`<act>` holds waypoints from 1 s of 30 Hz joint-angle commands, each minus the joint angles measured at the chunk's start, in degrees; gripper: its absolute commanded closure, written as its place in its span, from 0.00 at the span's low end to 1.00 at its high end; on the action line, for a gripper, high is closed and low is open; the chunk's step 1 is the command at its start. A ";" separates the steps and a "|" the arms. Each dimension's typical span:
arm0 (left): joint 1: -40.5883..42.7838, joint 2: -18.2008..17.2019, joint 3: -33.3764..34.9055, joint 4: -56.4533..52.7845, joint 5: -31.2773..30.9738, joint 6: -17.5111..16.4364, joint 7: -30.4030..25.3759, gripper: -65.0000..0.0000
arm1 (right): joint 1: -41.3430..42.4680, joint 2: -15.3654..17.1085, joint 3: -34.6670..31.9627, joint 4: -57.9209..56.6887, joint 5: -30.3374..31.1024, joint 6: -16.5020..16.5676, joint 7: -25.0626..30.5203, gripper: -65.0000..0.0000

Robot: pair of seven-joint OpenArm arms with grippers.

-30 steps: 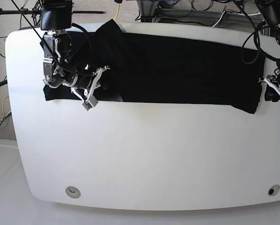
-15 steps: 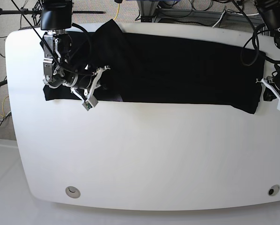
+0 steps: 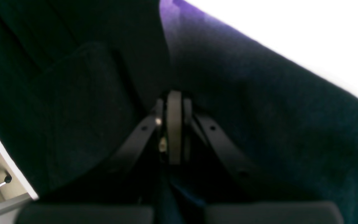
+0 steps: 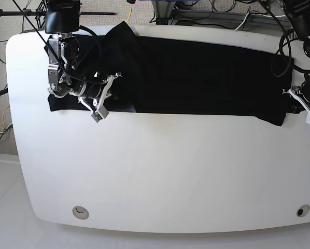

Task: Fold the T-shirt properly

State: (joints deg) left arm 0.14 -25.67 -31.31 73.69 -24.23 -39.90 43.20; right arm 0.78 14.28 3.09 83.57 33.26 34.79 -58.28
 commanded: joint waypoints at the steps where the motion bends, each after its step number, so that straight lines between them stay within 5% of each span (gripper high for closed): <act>1: -1.32 -1.73 -0.40 -1.49 -2.30 -0.10 1.54 0.56 | 0.71 0.60 0.08 0.33 -1.27 -0.23 -0.81 1.00; 5: -2.75 -2.19 -0.28 -5.20 -4.21 -0.10 3.98 0.40 | 0.68 0.64 0.02 0.38 -1.39 -0.21 -0.81 1.00; 17: -8.27 -4.51 -0.48 -13.78 -3.21 -0.10 8.67 0.52 | 0.82 0.47 -0.12 0.21 -0.86 -0.44 -0.44 1.00; 30: -6.20 -7.76 -1.55 -2.87 -6.05 -0.10 10.78 0.28 | 0.63 0.49 -0.47 -0.13 -1.50 -0.46 -0.42 1.00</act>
State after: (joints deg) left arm -5.26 -31.20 -32.03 67.53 -28.25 -39.72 54.72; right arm 1.04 14.28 2.63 83.18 33.26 34.57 -58.08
